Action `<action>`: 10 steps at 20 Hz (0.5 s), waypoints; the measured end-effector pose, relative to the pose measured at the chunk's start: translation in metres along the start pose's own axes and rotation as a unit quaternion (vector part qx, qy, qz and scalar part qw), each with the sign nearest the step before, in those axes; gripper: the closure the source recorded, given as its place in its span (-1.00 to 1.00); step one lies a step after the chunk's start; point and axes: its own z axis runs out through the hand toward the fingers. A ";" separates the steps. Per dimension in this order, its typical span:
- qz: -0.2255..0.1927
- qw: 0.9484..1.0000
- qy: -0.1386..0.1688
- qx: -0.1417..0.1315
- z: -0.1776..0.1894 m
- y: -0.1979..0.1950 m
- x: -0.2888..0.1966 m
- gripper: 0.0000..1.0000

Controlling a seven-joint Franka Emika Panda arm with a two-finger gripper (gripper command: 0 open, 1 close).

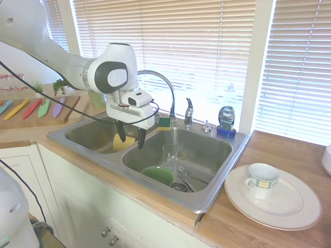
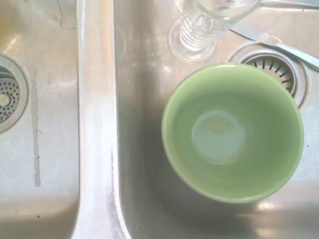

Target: Turn off the faucet

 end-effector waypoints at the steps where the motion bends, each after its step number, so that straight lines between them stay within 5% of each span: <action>1: 0.000 1.000 0.000 0.000 0.000 0.000 0.000 -1.00; 3: 0.000 1.000 0.000 -0.001 0.001 0.000 0.000 -1.00; 4: 0.001 1.000 0.000 -0.001 0.001 0.000 0.000 1.00; 10: 0.002 1.000 0.004 0.003 0.000 -0.001 0.002 1.00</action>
